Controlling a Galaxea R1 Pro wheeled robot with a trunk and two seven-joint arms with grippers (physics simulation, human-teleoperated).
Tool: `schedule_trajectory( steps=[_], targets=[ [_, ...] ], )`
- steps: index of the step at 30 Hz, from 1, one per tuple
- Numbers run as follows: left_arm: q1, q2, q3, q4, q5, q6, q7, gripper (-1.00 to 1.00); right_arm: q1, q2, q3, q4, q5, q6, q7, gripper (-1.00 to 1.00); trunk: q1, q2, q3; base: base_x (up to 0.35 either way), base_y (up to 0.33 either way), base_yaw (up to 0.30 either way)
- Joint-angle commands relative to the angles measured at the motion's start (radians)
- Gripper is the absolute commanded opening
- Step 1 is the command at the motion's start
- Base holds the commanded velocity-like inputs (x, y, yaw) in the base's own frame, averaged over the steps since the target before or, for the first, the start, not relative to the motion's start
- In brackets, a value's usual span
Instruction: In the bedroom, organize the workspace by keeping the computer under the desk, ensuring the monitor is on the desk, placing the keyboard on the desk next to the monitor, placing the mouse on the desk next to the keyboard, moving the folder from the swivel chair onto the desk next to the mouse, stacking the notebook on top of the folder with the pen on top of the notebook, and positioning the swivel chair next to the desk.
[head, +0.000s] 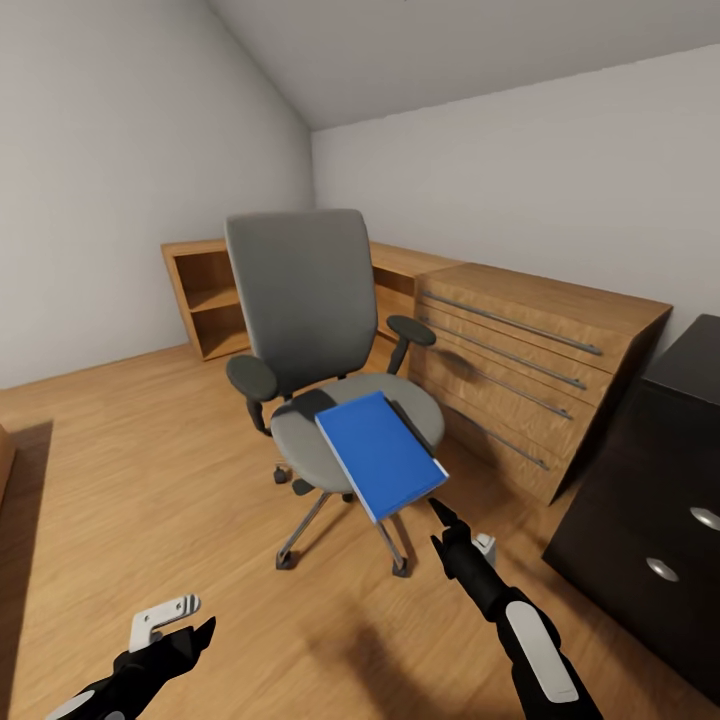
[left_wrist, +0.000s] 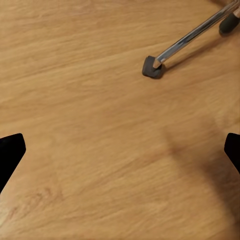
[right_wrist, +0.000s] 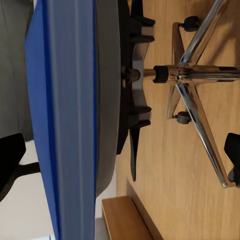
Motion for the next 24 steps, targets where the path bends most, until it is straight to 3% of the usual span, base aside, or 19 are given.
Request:
schedule_trajectory(
  steps=[1, 17, 24],
  targets=[
    [0.000, 0.000, -0.001, -0.002, 0.011, 0.003, 0.008, 1.00, -0.001, 0.001, -0.004, 0.000, -0.006, 0.009, 0.001, 1.00, 0.000, 0.000, -0.001, 0.039, 0.005, 0.000],
    [0.000, 0.000, 0.000, -0.002, 0.010, 0.003, 0.008, 1.00, -0.001, 0.002, -0.002, -0.002, -0.006, 0.009, 0.001, 1.00, 0.000, 0.000, -0.001, 0.083, 0.028, 0.000],
    [0.000, 0.000, 0.001, -0.002, 0.009, 0.003, 0.009, 1.00, -0.001, 0.001, 0.015, -0.002, -0.006, 0.009, 0.001, 1.00, -0.003, 0.001, 0.022, 0.001, 0.000, 0.000]
  ],
)
